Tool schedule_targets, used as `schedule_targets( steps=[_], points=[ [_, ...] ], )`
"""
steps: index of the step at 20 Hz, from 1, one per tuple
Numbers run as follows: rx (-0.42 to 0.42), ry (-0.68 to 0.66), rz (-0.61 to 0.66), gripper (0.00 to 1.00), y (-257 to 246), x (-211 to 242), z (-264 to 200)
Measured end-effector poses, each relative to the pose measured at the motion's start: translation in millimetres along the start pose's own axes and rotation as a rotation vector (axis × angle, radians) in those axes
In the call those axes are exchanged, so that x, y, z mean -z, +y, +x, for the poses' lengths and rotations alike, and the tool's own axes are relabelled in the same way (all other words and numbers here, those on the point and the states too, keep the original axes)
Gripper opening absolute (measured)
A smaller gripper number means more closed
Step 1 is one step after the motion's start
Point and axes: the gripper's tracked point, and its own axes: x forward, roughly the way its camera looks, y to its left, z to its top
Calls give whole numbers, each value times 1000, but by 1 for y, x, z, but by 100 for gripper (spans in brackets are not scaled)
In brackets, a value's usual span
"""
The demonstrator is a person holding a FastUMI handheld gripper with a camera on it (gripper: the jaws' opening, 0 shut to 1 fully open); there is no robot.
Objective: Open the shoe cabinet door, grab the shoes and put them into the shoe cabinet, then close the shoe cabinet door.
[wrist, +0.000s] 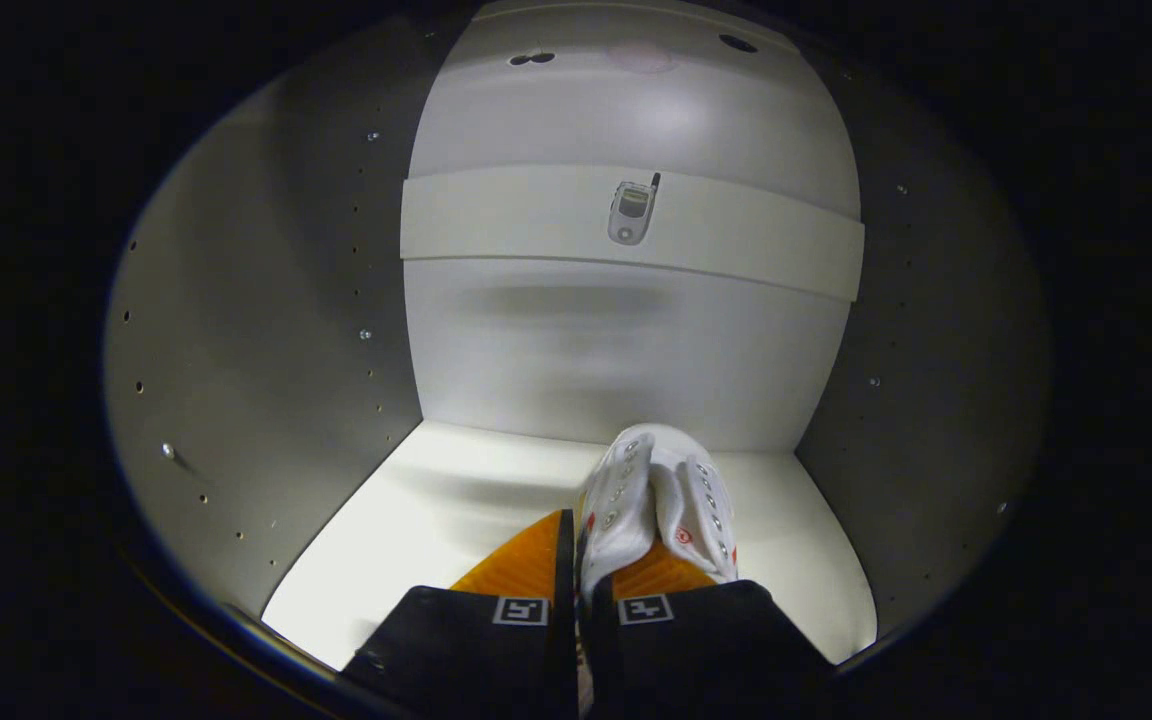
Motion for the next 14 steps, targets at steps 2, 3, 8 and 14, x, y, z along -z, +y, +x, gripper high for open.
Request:
schedule_targets(
  steps=[2,3,8,14],
  points=[
    [-4,-4,26,11,2,-1,-1],
    [-12,-11,36,18,6,-1,-3],
    [-8,-26,50,33,8,-5,-15],
    [-44,-47,82,97,19,-2,-38]
  ],
)
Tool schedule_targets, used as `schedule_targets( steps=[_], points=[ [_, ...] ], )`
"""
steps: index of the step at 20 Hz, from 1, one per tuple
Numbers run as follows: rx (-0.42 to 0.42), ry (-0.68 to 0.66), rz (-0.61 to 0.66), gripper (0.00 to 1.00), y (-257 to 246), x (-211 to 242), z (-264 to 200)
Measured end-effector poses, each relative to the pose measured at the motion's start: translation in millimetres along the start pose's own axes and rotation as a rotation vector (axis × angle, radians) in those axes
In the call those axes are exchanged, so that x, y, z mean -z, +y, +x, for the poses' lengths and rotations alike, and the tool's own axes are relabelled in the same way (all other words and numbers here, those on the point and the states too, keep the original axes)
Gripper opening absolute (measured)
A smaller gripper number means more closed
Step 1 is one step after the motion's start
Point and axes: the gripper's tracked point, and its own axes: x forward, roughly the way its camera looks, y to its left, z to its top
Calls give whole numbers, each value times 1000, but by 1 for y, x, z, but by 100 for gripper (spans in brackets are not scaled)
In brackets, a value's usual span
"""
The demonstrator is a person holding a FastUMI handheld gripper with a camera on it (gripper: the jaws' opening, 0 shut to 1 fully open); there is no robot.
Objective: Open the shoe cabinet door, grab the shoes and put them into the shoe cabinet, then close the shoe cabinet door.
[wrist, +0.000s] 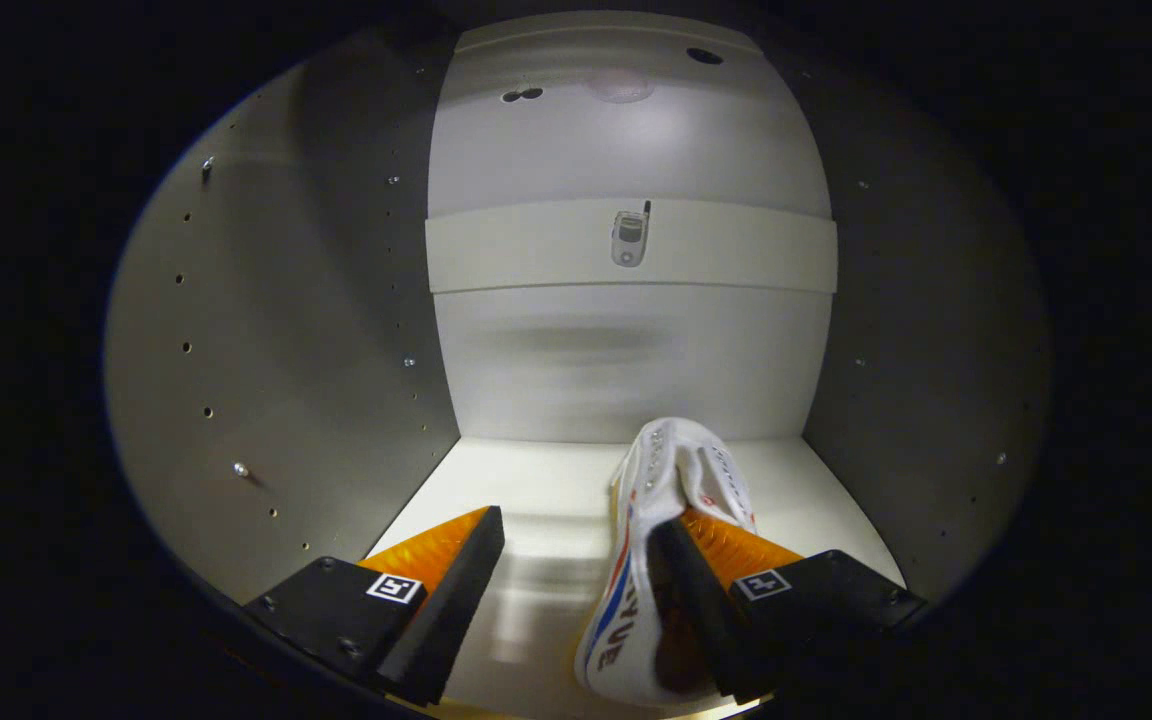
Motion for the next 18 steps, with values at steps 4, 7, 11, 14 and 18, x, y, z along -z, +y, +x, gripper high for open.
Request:
schedule_targets(
  steps=[4,7,11,14,18],
  points=[
    [14,-22,-8,97,3,-7,-32],
    [27,-37,-6,97,3,-8,-58],
    [51,-80,-5,98,2,-14,-111],
    [73,-126,4,98,4,-22,-163],
    [92,-182,-6,98,15,-28,-245]
  ],
)
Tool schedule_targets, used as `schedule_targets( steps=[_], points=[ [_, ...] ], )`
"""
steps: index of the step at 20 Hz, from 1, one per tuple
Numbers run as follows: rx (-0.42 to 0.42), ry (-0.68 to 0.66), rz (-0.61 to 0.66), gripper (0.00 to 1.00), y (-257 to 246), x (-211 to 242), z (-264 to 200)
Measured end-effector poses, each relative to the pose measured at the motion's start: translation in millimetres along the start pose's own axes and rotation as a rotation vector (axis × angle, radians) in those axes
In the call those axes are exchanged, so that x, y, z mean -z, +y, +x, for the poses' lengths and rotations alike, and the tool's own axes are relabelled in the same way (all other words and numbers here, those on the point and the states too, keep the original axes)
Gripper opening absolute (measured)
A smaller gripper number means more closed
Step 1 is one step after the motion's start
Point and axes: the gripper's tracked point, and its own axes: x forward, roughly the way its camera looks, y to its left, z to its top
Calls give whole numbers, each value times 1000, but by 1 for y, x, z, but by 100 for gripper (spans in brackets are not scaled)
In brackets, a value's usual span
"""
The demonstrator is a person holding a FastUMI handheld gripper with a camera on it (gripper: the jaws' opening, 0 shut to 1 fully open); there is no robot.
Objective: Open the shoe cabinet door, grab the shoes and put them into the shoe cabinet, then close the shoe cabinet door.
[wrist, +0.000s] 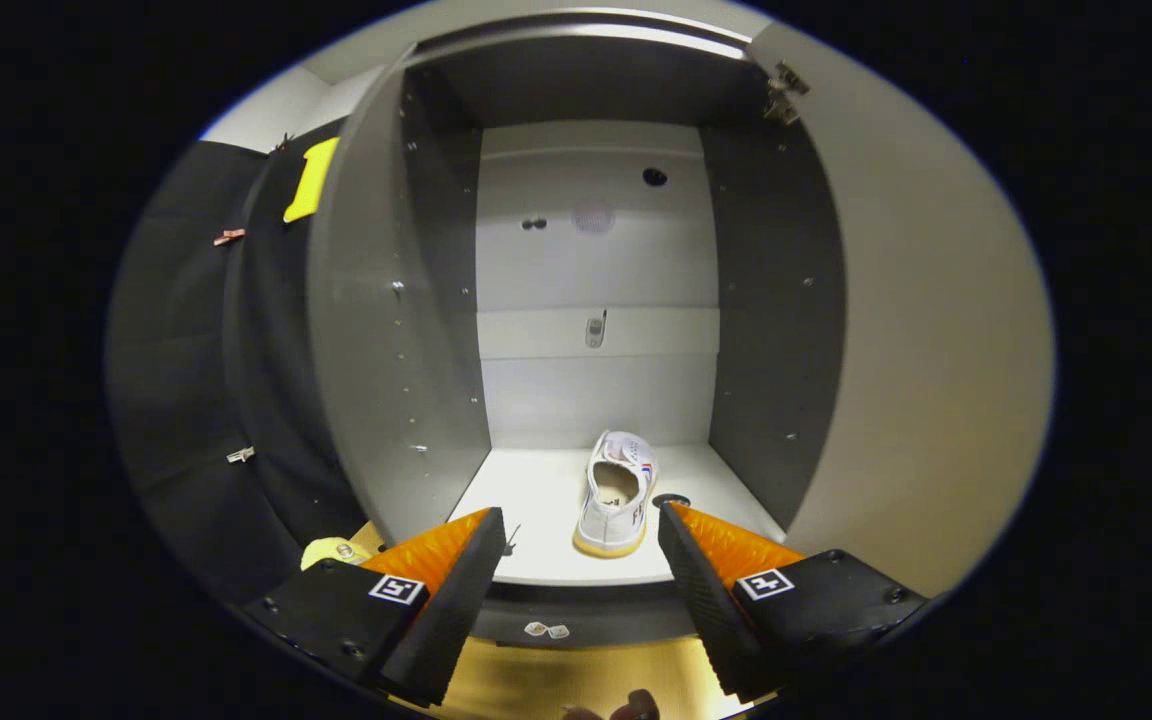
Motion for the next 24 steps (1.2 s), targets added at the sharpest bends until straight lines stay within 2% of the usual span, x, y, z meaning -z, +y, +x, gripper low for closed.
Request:
schedule_targets(
  steps=[7,12,17,24],
  points=[
    [-46,-94,21,98,1,-34,-146],
    [-76,-146,47,98,-23,-50,-223],
    [-91,-166,68,98,-73,-58,-287],
    [-33,-186,16,97,-187,-54,-336]
  ],
)
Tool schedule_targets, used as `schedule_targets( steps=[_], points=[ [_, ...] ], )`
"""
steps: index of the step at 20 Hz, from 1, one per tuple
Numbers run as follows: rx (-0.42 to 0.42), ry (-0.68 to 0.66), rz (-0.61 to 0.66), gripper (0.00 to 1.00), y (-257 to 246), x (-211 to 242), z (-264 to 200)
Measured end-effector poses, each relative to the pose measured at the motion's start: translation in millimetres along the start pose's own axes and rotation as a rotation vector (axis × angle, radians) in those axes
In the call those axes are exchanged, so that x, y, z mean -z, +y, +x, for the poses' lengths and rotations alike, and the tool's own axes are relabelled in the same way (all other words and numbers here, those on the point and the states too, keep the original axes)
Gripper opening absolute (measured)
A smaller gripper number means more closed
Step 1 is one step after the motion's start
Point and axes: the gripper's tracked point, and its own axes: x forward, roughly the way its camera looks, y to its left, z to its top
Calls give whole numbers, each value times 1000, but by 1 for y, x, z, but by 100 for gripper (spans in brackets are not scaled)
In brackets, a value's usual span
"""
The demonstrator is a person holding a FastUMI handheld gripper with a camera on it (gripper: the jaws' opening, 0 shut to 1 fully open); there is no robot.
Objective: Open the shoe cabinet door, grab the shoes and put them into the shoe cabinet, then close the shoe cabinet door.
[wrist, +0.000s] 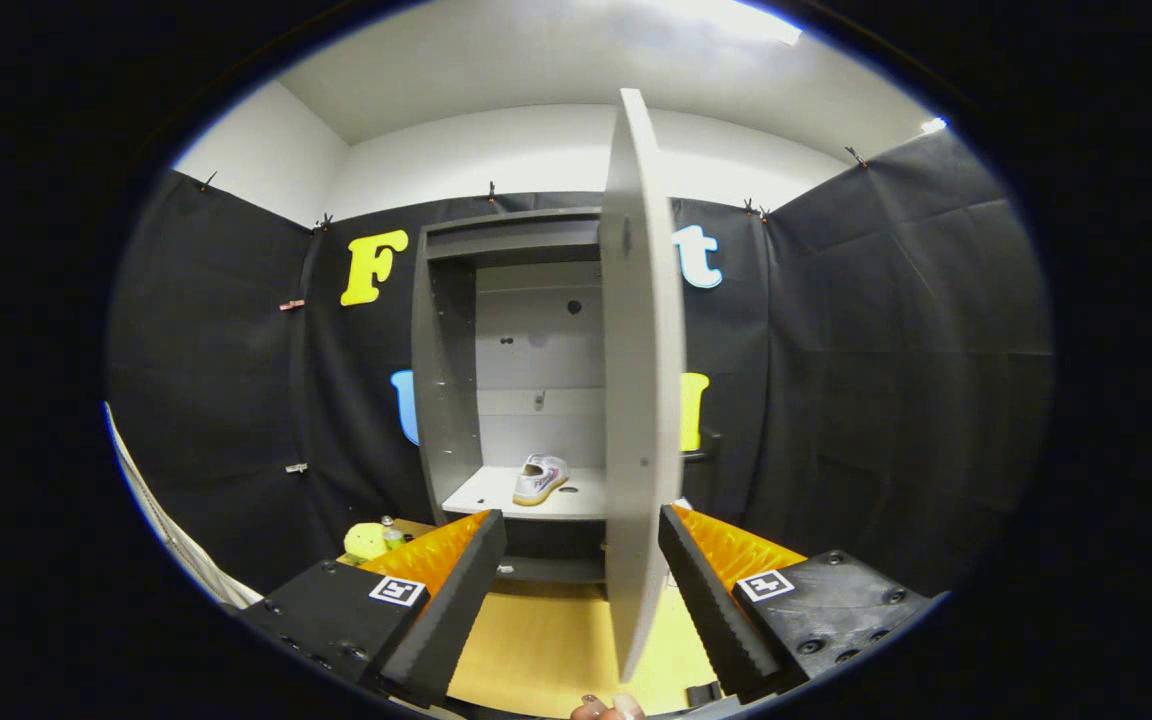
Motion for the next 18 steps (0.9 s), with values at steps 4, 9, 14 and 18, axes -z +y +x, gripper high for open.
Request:
schedule_targets(
  steps=[4,9,14,18],
  points=[
    [-8,7,12,97,-53,6,3],
    [-71,44,68,96,-85,16,36],
    [-115,57,90,96,-96,22,61],
    [-140,56,95,97,-88,23,77]
  ],
)
